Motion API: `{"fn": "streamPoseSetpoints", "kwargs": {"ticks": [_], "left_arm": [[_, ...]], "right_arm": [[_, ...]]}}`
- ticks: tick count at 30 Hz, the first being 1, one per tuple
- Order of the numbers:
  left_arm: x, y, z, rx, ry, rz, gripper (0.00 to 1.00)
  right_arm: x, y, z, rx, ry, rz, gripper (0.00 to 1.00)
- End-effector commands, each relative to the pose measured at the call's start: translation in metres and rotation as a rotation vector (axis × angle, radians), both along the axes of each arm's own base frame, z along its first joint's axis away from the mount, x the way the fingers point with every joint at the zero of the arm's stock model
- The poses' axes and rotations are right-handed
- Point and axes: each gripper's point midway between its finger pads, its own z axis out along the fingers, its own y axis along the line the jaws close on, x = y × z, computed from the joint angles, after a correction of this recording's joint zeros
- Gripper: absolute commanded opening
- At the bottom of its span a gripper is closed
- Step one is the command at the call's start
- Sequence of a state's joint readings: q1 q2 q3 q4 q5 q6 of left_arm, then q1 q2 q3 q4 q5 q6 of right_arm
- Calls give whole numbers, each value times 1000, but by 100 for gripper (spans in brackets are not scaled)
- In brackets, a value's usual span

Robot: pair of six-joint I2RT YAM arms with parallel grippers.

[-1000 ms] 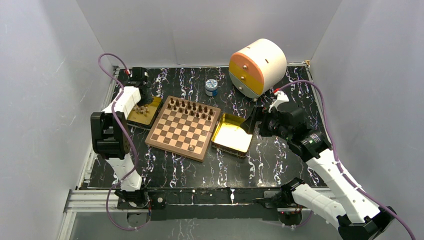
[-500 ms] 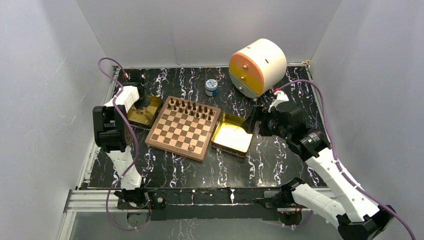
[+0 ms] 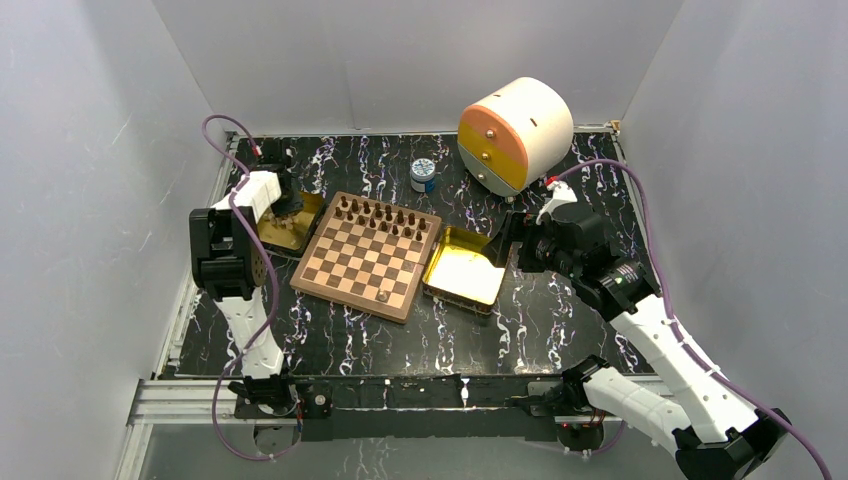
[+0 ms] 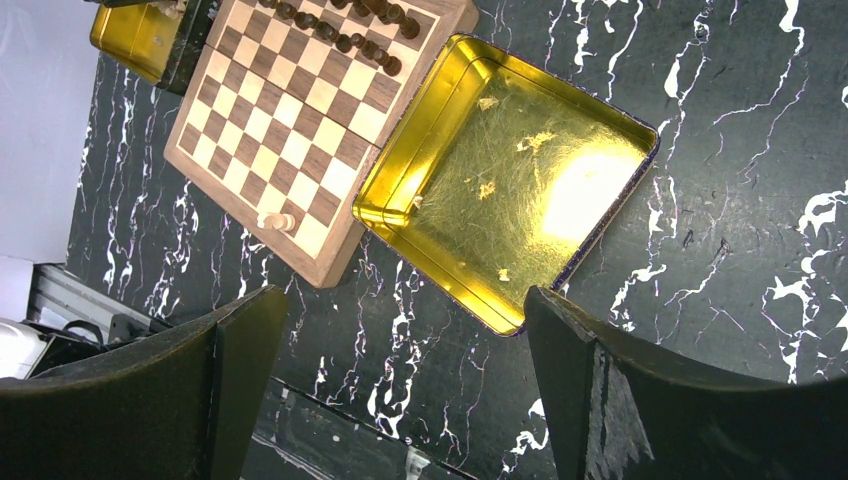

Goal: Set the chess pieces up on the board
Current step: Pick up the chess piece from the storage box.

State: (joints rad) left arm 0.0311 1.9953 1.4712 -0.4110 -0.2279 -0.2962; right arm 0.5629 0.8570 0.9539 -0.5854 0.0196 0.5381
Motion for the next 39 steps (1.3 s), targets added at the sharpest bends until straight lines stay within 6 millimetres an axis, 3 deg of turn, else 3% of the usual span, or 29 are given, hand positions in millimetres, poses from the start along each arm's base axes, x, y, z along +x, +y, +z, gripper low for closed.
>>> {"fn": "streamPoseSetpoints", "kwargs": {"ticks": [1,9,15,30,39], "left_arm": [[13,1,12,7,-35,-14,24],[16,-2,8,-2,-19,-34,23],[13,-3,10,-9,-12,-38,13],[7,-6,56,-31,-70,-15,11],[-9,-8,74,-36,-80,-26,11]], "right_arm": [[7,2,30,35,-81,0,99],[5,1,27,36,-74,1,99],[5,1,27,36,-74,-1,99],[3,4,24,54,-63,4,99],[2,3,26,63,-63,1,99]]}}
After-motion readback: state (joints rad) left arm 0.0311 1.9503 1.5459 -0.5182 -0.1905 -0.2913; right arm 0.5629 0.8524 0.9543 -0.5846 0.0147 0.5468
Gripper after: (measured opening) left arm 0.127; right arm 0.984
